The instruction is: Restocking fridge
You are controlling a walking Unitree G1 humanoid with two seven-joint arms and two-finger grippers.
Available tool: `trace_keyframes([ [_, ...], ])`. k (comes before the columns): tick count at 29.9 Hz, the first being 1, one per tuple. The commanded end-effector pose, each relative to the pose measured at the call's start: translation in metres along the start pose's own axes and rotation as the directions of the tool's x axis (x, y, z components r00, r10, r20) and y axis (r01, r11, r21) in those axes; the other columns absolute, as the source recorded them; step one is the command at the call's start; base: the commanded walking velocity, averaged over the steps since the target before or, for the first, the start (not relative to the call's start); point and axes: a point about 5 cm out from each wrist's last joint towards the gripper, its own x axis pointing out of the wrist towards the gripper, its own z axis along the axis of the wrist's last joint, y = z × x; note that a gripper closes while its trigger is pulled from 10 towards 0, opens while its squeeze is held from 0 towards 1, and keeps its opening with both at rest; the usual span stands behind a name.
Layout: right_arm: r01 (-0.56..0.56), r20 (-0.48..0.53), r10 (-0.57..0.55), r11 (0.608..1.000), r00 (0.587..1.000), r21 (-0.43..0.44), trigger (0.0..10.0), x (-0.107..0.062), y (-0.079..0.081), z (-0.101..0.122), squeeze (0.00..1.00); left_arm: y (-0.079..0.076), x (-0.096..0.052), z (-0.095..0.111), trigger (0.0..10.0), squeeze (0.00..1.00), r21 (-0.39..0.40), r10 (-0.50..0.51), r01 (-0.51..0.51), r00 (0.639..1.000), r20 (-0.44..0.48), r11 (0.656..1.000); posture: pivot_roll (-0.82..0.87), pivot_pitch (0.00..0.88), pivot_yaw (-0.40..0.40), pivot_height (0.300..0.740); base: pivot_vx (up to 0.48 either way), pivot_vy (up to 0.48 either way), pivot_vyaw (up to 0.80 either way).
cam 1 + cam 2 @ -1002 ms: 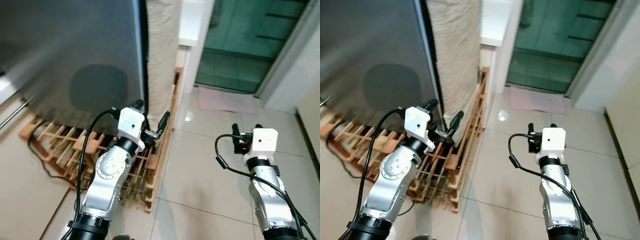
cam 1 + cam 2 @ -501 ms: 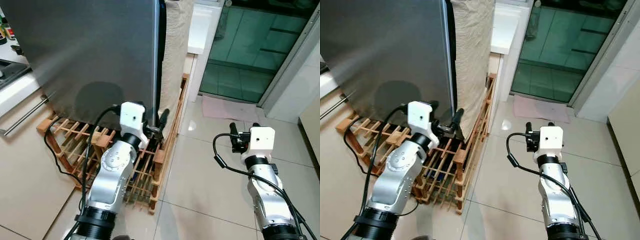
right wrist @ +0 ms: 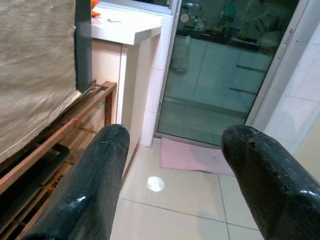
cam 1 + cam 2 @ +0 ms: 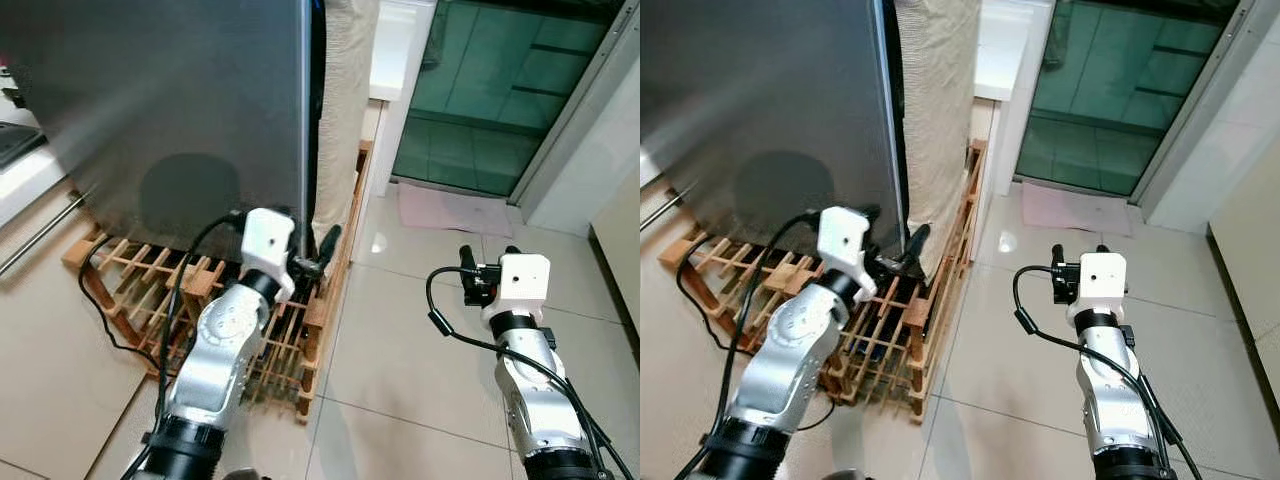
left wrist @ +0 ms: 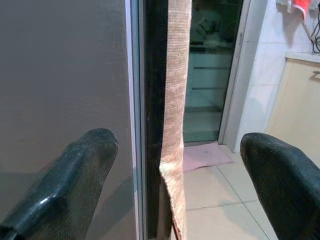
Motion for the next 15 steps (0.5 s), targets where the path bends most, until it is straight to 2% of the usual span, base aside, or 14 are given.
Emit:
trace_keyframes([
  [1, 0.012, 0.016, -0.012, 1.0, 1.0, 0.0, 10.0, 0.002, -0.004, 0.003, 0.0, -0.009, 0.004, 0.007, 10.0, 0.0, 0.013, -0.032, 0.032, 0.999, 0.03, 0.999, 0.05, 0.0, -0.047, 0.74, 0.0, -0.442, 0.0],
  [4, 0.007, 0.019, -0.007, 1.0, 1.0, 0.002, 10.0, 0.004, -0.001, 0.004, 0.0, -0.008, 0.007, 0.007, 10.0, 0.0, 0.081, -0.018, 0.016, 0.999, 0.028, 0.997, 0.05, 0.0, -0.045, 0.74, 0.187, -0.397, 0.0],
  [6, 0.007, 0.02, -0.007, 1.0, 1.0, 0.002, 10.0, 0.004, -0.001, 0.004, 0.0, -0.001, 0.008, 0.006, 10.0, 0.0, 0.173, 0.043, -0.046, 0.999, 0.02, 0.984, 0.05, 0.0, -0.044, 0.74, 0.174, 0.0, 0.0],
  [7, 0.007, 0.02, -0.007, 1.0, 1.0, 0.002, 10.0, 0.004, -0.001, 0.004, 0.0, 0.001, 0.009, 0.003, 10.0, 0.0, 0.186, 0.052, -0.05, 0.999, -0.006, 0.981, 0.05, 0.0, -0.042, 0.74, 0.0, 0.0, 0.0],
  [8, 0.007, 0.019, -0.007, 1.0, 1.0, 0.002, 10.0, 0.004, -0.001, 0.004, 0.0, 0.002, 0.009, -0.001, 10.0, 0.0, 0.17, 0.051, -0.045, 0.998, -0.036, 0.984, 0.05, 0.0, -0.042, 0.74, 0.0, 0.0, 0.0],
  [15, 0.007, 0.014, -0.007, 1.0, 1.0, 0.0, 10.0, 0.002, -0.001, 0.003, 0.0, 0.006, 0.011, -0.001, 10.0, 0.0, 0.078, 0.078, -0.074, 0.996, -0.044, 0.994, 0.05, 0.0, -0.04, 0.74, 0.0, 0.0, 0.0],
])
